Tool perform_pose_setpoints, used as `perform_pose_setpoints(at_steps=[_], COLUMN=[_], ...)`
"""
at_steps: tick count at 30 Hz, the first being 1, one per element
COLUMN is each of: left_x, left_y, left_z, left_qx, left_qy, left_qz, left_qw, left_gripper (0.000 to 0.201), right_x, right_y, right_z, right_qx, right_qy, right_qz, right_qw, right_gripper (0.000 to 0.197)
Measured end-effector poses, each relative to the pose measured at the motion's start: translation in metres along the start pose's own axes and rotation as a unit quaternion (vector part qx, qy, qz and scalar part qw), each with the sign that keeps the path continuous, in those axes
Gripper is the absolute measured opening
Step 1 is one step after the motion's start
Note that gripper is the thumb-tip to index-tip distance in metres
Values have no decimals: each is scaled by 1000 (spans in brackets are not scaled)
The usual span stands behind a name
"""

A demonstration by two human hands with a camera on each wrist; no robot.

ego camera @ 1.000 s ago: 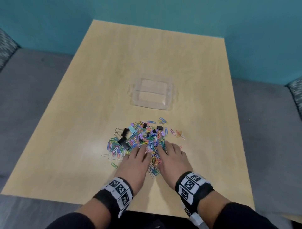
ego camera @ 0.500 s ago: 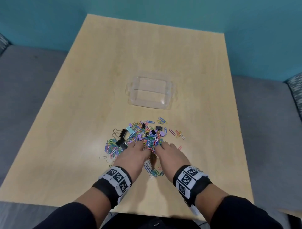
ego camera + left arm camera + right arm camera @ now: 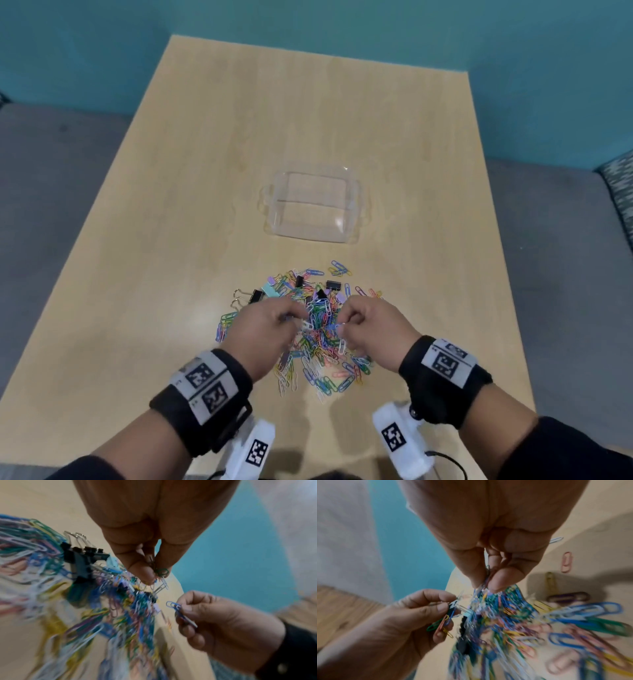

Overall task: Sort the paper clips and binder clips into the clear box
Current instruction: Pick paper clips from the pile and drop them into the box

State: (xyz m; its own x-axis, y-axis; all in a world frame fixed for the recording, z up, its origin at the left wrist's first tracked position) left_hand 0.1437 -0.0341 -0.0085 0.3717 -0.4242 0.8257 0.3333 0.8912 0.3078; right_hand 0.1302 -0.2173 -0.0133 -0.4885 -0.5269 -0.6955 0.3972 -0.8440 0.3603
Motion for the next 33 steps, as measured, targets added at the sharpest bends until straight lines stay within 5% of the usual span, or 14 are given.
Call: perform_pose_setpoints(at_steps=[3, 12, 17, 23, 25, 28, 33], left_x=[25, 91, 103, 70, 50, 26, 12], left_y=[19, 59, 48, 82, 80, 43, 0], left_z=[-18, -128, -146, -105, -75, -46, -75], left_qx=[8, 76, 52, 112, 111, 26, -64], left_qy=[3, -65, -68, -84, -94, -145, -169], left_qz=[85, 28, -23, -69, -203, -356, -467], left_qw=[996, 995, 996, 988, 968, 923, 866], left_gripper=[19, 26, 21, 18, 23, 33, 55], right_x=[-22, -90, -106, -73, -39, 6, 36], right_y=[20, 80, 88, 104, 87, 49, 8], right_z=[-13, -107, -123, -68, -45, -21, -3], right_qx=[7, 130, 152, 205, 164, 97, 72], right_qy=[1, 35, 20, 57, 39, 45, 84], right_qz=[-71, -128, -18, 236, 300, 368, 399], right_qw=[997, 983, 988, 948, 939, 924, 910], right_gripper=[7, 20, 6, 33, 36, 43, 63])
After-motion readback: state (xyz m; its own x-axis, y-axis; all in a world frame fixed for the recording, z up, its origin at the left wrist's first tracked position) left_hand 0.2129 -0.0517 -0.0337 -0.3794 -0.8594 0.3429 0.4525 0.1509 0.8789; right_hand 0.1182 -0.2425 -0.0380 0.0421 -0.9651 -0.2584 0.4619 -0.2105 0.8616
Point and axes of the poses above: each hand's wrist, its own z-axis away from the middle knuckle, its own y-axis out of the back of the hand, x = y × z, the point moved 6 cm from there along -z, towards the middle knuckle, and after that the axes turned 4 degrees about z, right-handed, at the moved point
